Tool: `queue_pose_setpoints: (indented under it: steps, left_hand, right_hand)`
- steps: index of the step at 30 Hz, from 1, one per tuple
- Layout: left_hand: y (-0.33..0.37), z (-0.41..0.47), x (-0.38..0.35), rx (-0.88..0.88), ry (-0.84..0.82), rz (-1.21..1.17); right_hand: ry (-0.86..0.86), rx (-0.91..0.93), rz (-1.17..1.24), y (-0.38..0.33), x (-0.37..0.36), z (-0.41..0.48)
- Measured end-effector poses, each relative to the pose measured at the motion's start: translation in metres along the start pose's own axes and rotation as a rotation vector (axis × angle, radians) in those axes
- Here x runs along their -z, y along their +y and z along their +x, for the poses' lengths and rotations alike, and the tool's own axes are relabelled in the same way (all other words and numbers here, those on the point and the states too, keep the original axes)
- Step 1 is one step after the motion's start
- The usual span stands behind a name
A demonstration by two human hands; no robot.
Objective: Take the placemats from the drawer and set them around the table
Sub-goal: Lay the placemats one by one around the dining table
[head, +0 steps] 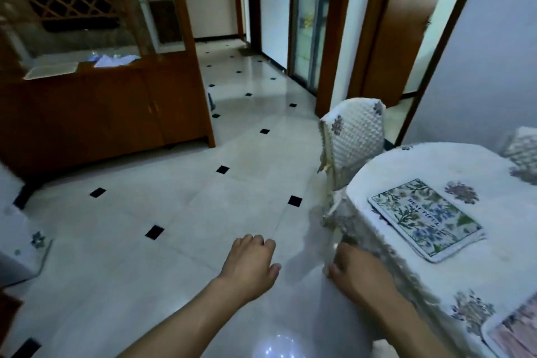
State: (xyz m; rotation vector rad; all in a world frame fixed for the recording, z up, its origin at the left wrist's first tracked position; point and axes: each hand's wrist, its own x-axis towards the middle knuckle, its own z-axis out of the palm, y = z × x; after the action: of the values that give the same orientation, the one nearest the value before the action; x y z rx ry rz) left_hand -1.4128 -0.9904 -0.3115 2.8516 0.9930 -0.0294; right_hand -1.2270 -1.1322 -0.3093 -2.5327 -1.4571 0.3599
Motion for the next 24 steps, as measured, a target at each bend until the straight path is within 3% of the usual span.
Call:
queue_pose_setpoints:
  steps: [14, 24]
  left_hand:
    - [0.018, 0.294, 0.005, -0.572, -0.033, 0.010]
    - [0.103, 0.423, -0.021, -0.841, -0.144, 0.027]
  right_hand:
    - [0.163, -0.624, -0.024, 0.067, 0.037, 0.135]
    - [0.193, -1.071, 0.134, 0.136, 0.022, 0.151]
